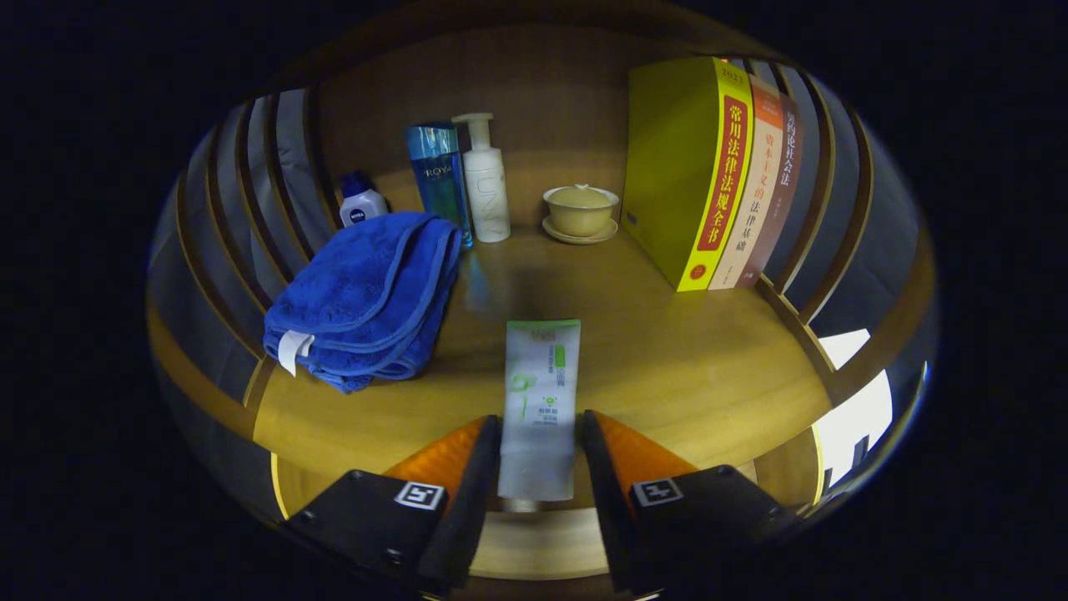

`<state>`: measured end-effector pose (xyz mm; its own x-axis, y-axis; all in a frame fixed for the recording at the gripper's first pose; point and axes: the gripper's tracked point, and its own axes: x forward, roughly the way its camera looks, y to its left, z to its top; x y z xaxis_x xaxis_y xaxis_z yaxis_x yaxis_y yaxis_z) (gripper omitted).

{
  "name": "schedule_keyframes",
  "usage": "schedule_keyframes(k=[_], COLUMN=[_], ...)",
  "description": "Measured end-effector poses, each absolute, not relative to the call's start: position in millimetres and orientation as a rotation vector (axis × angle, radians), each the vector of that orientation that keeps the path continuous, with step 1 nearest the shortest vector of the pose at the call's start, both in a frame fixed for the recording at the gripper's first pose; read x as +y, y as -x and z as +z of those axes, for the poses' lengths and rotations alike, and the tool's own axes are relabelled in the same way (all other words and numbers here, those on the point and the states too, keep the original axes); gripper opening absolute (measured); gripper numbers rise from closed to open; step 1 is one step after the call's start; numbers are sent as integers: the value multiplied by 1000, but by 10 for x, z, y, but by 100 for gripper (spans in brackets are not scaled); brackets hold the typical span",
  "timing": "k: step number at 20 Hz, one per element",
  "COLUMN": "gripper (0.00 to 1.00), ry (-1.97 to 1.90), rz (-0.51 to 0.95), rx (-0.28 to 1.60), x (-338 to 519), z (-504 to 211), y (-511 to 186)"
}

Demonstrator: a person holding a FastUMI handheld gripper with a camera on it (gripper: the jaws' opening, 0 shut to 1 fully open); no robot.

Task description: Pull open the drawer, take out the items inside it, and place them on the countertop above the cabinet.

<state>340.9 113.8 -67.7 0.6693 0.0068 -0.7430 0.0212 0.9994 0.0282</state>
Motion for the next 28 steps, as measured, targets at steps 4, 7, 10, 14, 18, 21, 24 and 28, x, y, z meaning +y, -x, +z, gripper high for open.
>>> schedule_keyframes(k=[4, 7, 10, 14, 18, 21, 24, 28], gripper=[86, 99, 99, 99, 99, 99, 98, 98], ry=[-43, -49, -57, -79, -67, -54, -62, -71], rz=[-26, -25, 24, 105, 135, 158, 178, 198], rx=[841, 800, 711, 592, 449, 366, 294, 163], x=[1108, 1110, 1214, 1358, 1345, 1373, 1386, 1425], z=[-658, -533, -236, 231, 613, 788, 848, 926], y=[-3381, -3333, -3241, -2988, -2677, -2368, -2072, -1777])
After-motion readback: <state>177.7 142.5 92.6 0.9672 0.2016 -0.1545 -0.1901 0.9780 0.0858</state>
